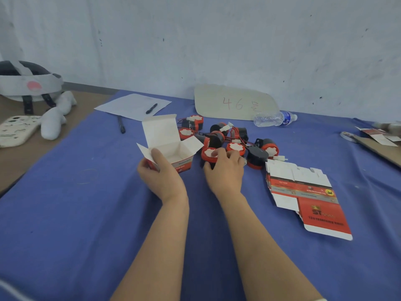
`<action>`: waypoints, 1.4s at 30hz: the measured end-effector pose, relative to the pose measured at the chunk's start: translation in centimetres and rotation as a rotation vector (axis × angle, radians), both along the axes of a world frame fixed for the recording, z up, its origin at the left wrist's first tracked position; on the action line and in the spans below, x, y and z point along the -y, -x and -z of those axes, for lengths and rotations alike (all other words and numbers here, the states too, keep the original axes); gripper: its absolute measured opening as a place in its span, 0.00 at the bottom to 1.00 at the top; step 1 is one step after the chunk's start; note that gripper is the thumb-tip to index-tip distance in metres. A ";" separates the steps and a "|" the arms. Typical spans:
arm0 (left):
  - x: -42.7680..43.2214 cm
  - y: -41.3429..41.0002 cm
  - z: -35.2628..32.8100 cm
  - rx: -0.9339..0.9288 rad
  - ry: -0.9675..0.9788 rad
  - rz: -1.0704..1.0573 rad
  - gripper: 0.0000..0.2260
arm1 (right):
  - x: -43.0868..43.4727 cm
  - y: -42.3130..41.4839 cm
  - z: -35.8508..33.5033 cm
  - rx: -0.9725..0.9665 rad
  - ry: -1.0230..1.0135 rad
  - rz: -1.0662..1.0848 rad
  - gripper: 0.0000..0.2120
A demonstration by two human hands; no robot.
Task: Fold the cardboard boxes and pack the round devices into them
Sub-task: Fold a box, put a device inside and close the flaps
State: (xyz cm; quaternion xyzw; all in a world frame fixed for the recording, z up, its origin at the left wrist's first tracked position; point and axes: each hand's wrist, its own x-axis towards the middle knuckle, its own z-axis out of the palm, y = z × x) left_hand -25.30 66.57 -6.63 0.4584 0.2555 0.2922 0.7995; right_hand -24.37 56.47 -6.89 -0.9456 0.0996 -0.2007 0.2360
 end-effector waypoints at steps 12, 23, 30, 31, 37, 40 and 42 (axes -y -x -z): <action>0.2 -0.1 0.1 0.022 0.001 -0.032 0.10 | -1.1 0.2 -0.5 -0.090 -0.120 -0.241 0.31; 0.8 0.0 0.0 0.019 -0.212 0.109 0.16 | 2.8 5.3 -7.2 0.789 -0.809 -0.099 0.19; 3.6 1.2 1.2 -0.001 -0.788 0.402 0.20 | 1.5 5.5 -4.7 0.799 -0.366 -0.200 0.20; 3.6 1.3 1.3 -0.010 -0.843 0.415 0.22 | 1.2 5.2 -3.9 0.708 -0.359 -0.230 0.20; 3.3 1.6 0.8 -0.160 -0.736 0.597 0.29 | 1.2 3.9 -0.9 0.306 -0.272 -0.204 0.20; 3.1 1.5 0.5 -0.203 -0.743 0.623 0.24 | 1.4 3.9 -0.9 0.254 -0.262 -0.202 0.23; 3.0 1.3 0.5 -0.221 -0.758 0.614 0.24 | 1.2 3.9 -1.1 0.213 -0.209 -0.208 0.23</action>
